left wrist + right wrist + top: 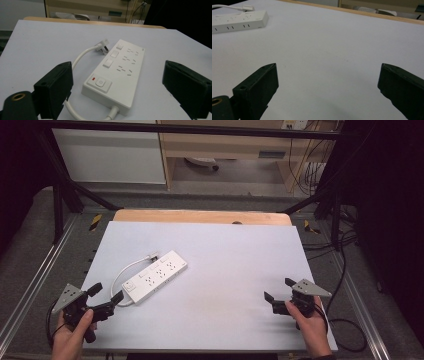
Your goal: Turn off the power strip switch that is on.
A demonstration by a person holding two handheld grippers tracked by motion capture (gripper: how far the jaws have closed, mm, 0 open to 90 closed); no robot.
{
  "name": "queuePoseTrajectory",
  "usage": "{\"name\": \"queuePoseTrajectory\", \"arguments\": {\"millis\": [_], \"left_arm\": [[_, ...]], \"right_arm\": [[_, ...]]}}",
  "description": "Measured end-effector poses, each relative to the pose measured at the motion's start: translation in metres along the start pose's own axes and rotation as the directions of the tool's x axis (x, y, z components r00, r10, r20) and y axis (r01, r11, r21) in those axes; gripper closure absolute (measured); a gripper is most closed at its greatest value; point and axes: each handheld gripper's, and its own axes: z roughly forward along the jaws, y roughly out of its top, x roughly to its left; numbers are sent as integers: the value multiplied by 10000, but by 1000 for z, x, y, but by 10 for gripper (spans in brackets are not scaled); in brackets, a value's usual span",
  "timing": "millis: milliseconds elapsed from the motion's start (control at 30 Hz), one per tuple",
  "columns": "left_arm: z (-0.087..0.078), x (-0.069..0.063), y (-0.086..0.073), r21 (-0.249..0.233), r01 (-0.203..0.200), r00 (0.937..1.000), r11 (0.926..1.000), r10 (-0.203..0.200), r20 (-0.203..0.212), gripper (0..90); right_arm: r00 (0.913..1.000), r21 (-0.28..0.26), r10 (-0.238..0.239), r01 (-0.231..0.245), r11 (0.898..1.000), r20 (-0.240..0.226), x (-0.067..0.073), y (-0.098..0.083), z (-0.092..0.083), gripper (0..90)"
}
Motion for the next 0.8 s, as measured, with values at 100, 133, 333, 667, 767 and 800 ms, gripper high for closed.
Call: {"name": "queuePoseTrajectory", "arguments": {"millis": [100,133,333,667,767,800], "left_arm": [[0,-2,1,28,-78,10000,10000,78,63,86],[0,-2,1,-7,-101,9999,9999,101,85,84],[0,-3,2,-111,-65,9999,9999,67,127,64],[-1,-5,3,-287,-176,9996,9994,182,220,58],[-1,-5,4,-341,-155,9994,9993,165,290,54],[-2,-6,5,-447,-168,9995,9989,180,255,54]], "right_arm": [[9999,162,-170,170,9997,12,1,-1,0,37],[9998,174,-190,190,9997,31,1,-1,0,37],[10000,54,-27,27,10000,65,1,-1,-1,35],[9999,-15,-38,38,10000,-142,3,2,2,36],[9999,-29,-105,104,9999,-128,4,2,2,33],[9999,-8,-124,123,9999,-113,5,2,2,33]]}}
